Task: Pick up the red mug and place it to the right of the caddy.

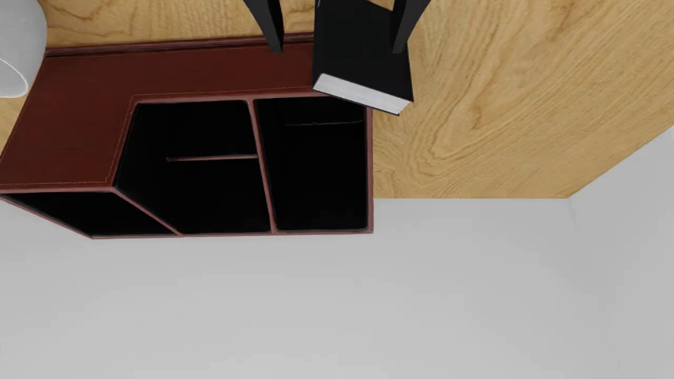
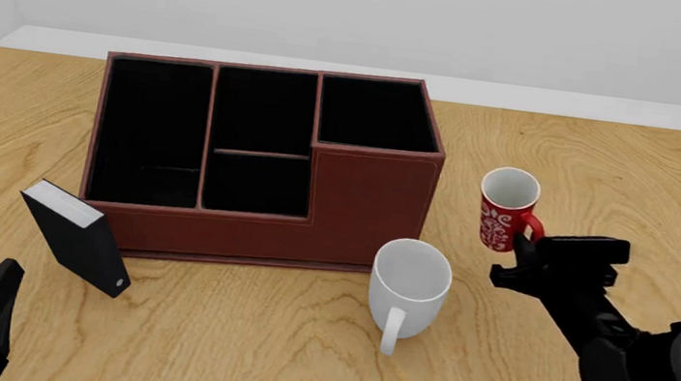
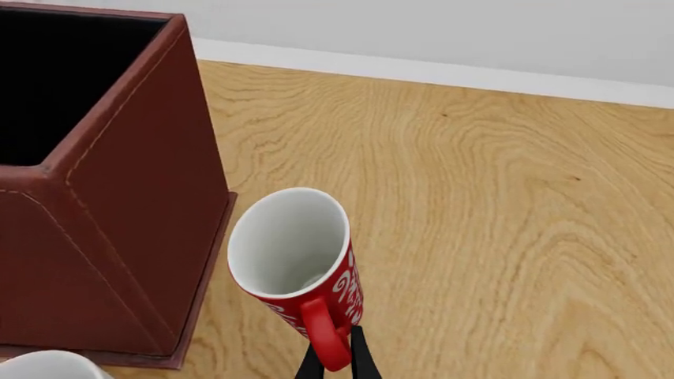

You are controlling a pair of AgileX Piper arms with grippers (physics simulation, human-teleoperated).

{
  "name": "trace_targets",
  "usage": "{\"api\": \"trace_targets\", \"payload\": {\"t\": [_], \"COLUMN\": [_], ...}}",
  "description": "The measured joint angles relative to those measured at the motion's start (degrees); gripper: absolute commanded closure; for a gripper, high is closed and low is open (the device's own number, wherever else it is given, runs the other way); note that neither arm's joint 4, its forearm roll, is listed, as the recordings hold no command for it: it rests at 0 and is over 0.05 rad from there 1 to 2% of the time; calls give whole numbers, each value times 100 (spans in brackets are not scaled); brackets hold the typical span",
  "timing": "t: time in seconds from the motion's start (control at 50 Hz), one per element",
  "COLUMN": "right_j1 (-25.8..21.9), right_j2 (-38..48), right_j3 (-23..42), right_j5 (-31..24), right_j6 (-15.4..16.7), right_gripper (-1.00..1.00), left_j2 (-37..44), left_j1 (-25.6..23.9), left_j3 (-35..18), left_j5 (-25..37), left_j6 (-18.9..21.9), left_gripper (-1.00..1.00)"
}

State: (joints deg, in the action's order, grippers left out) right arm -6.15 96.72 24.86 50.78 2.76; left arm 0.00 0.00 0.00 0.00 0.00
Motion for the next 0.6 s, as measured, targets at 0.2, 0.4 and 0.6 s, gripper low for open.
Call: {"api": "trace_targets", "payload": {"t": [0.2,0.4,0.6], "right_j1": [-128,-235,-376], "right_j2": [270,551,826], "right_j3": [173,307,379], "right_j5": [103,229,427], "right_j6": [-243,-492,-749], "right_gripper": [100,100,100], "left_j2": [0,0,0], "left_j1": [0,0,0], "left_j3": [0,0,0], "left_j5": [0,0,0], "left_j6": [0,0,0], "left_gripper": [-100,-100,-100]}}
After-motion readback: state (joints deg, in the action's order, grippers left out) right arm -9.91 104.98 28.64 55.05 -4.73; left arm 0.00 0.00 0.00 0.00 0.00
